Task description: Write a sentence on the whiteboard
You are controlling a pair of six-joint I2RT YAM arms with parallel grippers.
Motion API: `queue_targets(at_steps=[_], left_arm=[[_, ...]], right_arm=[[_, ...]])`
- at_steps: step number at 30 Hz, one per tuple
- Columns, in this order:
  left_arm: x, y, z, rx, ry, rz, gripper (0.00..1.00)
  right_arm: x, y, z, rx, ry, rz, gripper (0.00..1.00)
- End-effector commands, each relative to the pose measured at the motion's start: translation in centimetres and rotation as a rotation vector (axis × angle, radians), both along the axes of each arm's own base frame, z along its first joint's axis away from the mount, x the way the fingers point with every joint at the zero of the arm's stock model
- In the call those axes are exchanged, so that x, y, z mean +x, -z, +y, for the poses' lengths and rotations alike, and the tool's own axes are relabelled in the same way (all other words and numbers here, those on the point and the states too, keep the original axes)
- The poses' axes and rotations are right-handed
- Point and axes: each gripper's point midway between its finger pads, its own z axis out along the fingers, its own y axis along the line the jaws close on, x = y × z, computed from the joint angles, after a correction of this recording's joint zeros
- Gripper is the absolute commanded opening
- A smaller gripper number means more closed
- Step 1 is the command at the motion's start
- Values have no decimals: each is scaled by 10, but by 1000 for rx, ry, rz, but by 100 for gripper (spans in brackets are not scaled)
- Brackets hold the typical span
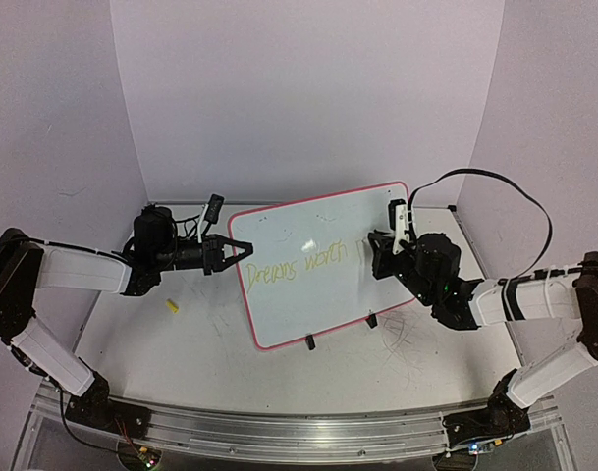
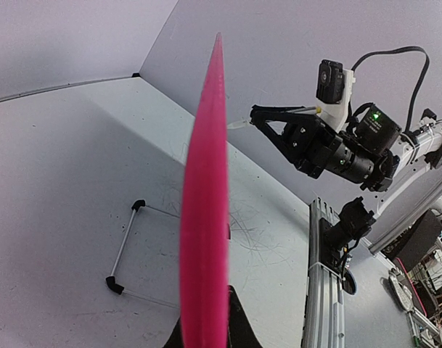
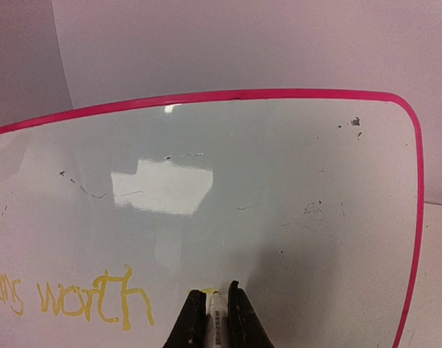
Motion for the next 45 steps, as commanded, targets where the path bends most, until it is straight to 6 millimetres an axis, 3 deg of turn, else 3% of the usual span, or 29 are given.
queue_targets(at_steps=[1,14,23,28,31,34,41,45], left_arm=[[7,10,7,80,-33,-77,0],[6,10,8,81,-34,-76,0],[7,10,7,81,-34,-75,0],[9,14,8,89,-46,-70,0],[10,13,9,91,-52,-71,0],[11,15,11,96,-61,-71,0],[11,16,12,102,-71,-59,0],[12,20,13,108,-81,-35,0]], right_arm=[[-4,2,-4,15,4,15,0],[-6,5,12,29,-55,30,0],[-6,-4,14,46,-60,11,0],[-24,-40,1,126,-80,-68,0],[-34,-57,-24,159,-32,-120,0],[-27,-49,-40,152,4,-108,0],[-16,-33,-17,75,-73,-76,0],[-18,-29,-15,50,-87,-73,0]])
